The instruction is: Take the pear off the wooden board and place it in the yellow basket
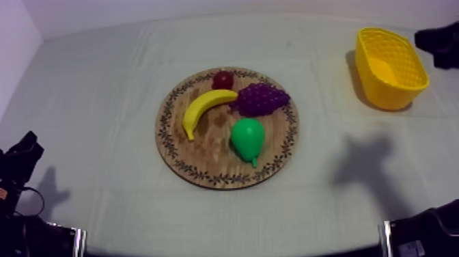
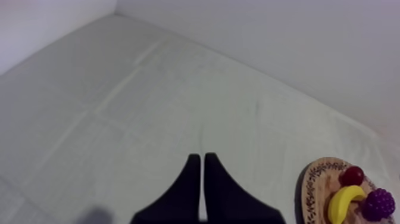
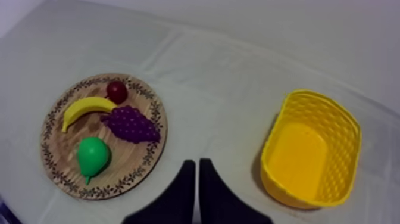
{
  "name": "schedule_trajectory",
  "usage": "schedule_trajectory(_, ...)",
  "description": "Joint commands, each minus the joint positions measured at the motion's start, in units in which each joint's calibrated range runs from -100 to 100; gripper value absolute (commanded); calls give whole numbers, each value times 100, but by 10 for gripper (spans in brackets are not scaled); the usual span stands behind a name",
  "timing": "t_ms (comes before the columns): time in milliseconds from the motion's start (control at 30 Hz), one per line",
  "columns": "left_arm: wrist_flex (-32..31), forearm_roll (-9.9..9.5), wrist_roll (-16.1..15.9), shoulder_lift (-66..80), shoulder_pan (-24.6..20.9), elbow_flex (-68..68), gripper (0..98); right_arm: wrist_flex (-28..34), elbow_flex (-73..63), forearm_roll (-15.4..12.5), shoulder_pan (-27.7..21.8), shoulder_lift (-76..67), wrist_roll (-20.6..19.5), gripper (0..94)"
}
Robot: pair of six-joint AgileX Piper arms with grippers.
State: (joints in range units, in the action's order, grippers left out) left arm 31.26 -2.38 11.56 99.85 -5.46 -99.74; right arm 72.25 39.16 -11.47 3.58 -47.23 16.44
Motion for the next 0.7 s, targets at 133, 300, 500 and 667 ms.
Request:
schedule_trajectory(133, 2, 1, -1, -2, 0, -4, 1, 718, -1509, 52, 309, 1602, -73, 8)
schedule_trajectory(300, 2, 1, -1, -2, 0, -4, 1, 762, -2058, 131, 634, 2443, -152, 15)
schedule_trajectory(500, 2, 1, -1, -2, 0, -4, 1, 483, -2084, 65, 1080, 3194, -141, 20)
schedule_trajectory(667, 2, 1, -1, -2, 0, -4, 1, 181, -1832, 16, 1364, 3764, -93, 26)
